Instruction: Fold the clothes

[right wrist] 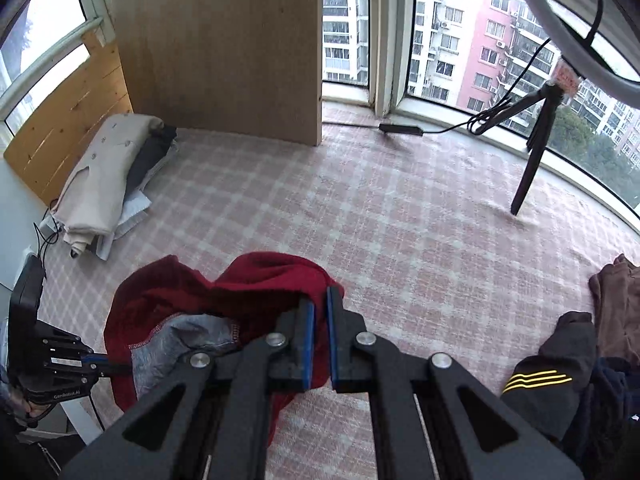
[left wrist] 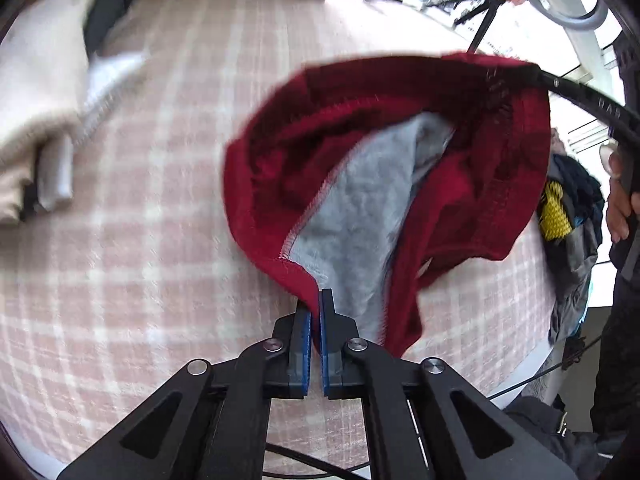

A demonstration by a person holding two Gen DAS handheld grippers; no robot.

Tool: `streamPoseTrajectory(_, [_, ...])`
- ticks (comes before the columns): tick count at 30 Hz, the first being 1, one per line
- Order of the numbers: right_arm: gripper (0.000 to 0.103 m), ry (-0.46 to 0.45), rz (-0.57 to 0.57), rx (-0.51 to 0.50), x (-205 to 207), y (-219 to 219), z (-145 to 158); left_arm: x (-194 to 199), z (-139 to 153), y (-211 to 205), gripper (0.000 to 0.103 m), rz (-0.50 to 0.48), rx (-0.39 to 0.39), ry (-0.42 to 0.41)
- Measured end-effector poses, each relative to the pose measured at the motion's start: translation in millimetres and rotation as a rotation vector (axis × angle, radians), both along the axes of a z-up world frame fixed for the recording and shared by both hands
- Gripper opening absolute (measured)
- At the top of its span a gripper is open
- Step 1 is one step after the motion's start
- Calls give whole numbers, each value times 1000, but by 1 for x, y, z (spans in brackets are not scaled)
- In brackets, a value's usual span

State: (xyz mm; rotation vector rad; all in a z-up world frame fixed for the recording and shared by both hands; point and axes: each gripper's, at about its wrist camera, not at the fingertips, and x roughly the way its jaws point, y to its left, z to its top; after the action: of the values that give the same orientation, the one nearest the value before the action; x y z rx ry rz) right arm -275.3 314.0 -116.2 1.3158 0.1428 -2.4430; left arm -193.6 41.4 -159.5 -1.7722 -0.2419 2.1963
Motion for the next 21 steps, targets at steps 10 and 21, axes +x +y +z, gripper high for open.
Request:
streamPoseTrajectory(10, [6,145,28,-46,14,6,74,16,68,-18,40,-99,-68,108])
streamPoseTrajectory(21, [23,-99,-71,118,-15,-14,-37,-26,59,27,42,-296,-177,186])
